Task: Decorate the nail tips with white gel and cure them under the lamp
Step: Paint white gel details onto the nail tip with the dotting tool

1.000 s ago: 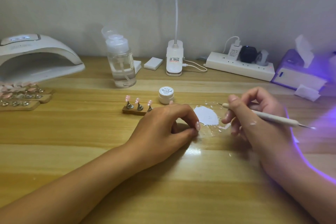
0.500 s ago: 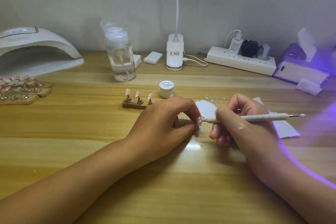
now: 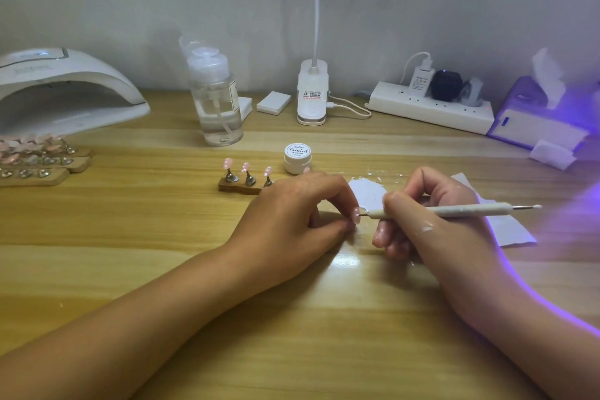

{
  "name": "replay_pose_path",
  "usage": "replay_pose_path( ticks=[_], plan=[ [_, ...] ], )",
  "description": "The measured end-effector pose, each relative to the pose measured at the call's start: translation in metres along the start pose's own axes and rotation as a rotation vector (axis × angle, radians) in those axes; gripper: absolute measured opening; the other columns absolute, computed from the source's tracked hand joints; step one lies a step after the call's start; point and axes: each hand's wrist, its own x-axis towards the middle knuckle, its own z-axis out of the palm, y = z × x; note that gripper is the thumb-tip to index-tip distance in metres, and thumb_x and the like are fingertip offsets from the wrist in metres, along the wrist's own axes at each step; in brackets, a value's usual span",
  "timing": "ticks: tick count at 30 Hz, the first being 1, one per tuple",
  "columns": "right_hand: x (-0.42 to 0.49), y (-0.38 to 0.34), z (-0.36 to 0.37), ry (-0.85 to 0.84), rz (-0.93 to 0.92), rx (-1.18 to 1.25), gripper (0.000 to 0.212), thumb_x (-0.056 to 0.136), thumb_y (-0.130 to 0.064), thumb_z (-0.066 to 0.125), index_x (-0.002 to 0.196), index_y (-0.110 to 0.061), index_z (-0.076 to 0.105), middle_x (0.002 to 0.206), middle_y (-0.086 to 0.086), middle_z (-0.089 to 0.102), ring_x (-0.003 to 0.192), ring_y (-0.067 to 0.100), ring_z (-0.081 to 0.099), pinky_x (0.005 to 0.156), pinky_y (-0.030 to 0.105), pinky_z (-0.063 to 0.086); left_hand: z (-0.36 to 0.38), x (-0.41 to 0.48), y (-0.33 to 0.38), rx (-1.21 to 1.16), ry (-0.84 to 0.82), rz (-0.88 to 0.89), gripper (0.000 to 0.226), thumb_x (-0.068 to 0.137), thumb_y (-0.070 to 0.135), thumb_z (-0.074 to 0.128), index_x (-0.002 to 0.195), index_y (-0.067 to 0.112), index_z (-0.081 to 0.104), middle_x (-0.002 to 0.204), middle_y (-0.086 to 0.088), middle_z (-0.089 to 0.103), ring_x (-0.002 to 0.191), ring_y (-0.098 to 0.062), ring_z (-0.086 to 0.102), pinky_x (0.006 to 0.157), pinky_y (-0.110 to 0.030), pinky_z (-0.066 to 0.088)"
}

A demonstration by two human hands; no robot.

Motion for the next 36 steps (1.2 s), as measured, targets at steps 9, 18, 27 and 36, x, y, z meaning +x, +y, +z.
replay_pose_path(
  ticks=[9, 18, 27, 36],
  plan=[
    [-0.0003, -0.0004, 0.0005, -0.010, -0.006, -0.005, 0.025, 0.085, -0.001, 0.060, 0.068, -0.011, 0.045, 0.052, 0.013, 0.066, 0.039, 0.011, 0.053, 0.040, 0.015, 0.041, -0.0001, 0.0004, -0.0009, 0.007, 0.001, 0.004, 0.015, 0.082, 0.016, 0.071, 0.086, 0.030, 0.066, 0.089, 0.018, 0.067, 0.059, -0.010, 0.054, 0.061, -0.023, 0.037],
    [0.0000, 0.0003, 0.0001, -0.005, -0.014, 0.000, 0.023, 0.084, -0.004, 0.060, 0.068, -0.011, 0.045, 0.052, 0.012, 0.066, 0.040, 0.012, 0.053, 0.040, 0.015, 0.040, 0.0001, 0.0002, -0.0014, 0.007, 0.000, 0.002, 0.016, 0.082, 0.017, 0.071, 0.086, 0.031, 0.065, 0.088, 0.019, 0.067, 0.058, -0.008, 0.054, 0.061, -0.023, 0.037],
    [0.0012, 0.0019, -0.0011, 0.007, -0.013, 0.004, 0.025, 0.086, -0.003, 0.059, 0.067, -0.012, 0.045, 0.051, 0.013, 0.065, 0.040, 0.013, 0.054, 0.041, 0.017, 0.041, 0.0001, -0.0003, -0.0013, 0.004, -0.001, -0.004, 0.016, 0.083, 0.017, 0.072, 0.086, 0.031, 0.065, 0.088, 0.019, 0.067, 0.059, -0.007, 0.054, 0.062, -0.023, 0.036],
    [0.0012, 0.0021, -0.0014, 0.010, -0.025, 0.035, 0.028, 0.086, -0.003, 0.060, 0.065, -0.015, 0.046, 0.052, 0.013, 0.065, 0.040, 0.013, 0.053, 0.040, 0.017, 0.041, -0.0001, 0.0000, -0.0004, 0.005, 0.006, -0.001, 0.016, 0.083, 0.017, 0.071, 0.085, 0.031, 0.065, 0.086, 0.020, 0.066, 0.059, -0.006, 0.053, 0.062, -0.023, 0.036]
  ],
)
